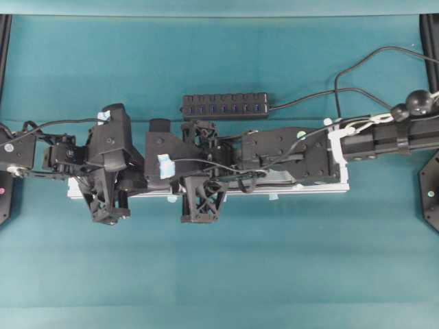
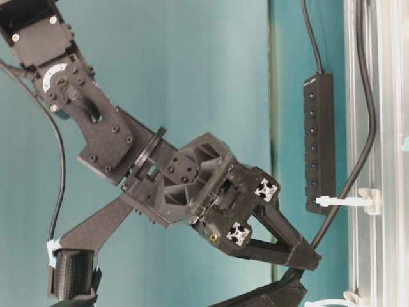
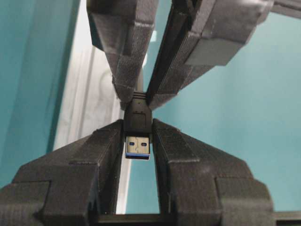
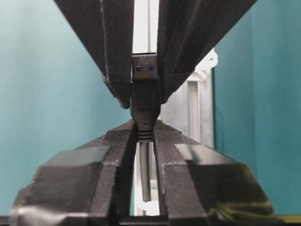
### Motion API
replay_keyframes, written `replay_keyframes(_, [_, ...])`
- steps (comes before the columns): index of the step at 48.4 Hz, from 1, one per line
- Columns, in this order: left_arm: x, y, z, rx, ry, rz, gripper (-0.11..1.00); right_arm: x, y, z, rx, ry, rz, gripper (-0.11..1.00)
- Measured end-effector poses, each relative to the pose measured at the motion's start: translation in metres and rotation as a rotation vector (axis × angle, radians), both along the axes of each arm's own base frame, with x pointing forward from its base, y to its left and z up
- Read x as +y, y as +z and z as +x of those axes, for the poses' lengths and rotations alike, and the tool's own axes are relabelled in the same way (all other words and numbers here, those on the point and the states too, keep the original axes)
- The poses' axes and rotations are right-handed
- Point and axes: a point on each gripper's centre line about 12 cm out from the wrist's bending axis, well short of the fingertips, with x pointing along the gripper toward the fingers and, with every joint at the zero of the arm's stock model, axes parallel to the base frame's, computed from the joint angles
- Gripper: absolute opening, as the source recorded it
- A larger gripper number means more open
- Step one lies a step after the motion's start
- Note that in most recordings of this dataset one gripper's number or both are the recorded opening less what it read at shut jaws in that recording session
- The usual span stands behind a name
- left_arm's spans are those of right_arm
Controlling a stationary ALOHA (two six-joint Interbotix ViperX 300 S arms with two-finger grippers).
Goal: Pass the USB cable through three rings with both arms.
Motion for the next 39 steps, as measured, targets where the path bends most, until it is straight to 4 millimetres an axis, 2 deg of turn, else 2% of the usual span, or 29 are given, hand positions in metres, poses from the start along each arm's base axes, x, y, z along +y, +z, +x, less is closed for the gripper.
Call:
replay_keyframes(8, [0.003, 0.002, 0.000, -0.008, 0.013, -0.002, 0.80, -0.005, 0.002, 0.002, 0.002, -0.008, -0.001, -0.05])
replay_keyframes(11, [0.003, 0.004, -0.002, -0.014, 0.011, -0.002, 0.91, -0.008, 0.003, 0.002, 0.005, -0.015, -0.002, -0.05])
replay_keyframes(19, [0.003, 0.009, -0.011, -0.031, 0.012, -0.003, 0.79, -0.020, 0.003, 0.003, 0.031, -0.042, 0.001, -0.05])
replay_keyframes(27, [0.002, 0.016, -0.033, -0.042, 0.015, -0.005, 0.80, -0.023, 0.003, 0.005, 0.057, -0.048, 0.001, -0.05])
replay_keyframes(39, [0.001, 0.030, -0.078, -0.072, 0.057, -0.057, 0.80, -0.038, 0.003, 0.013, 0.109, -0.080, 0.008, -0.05])
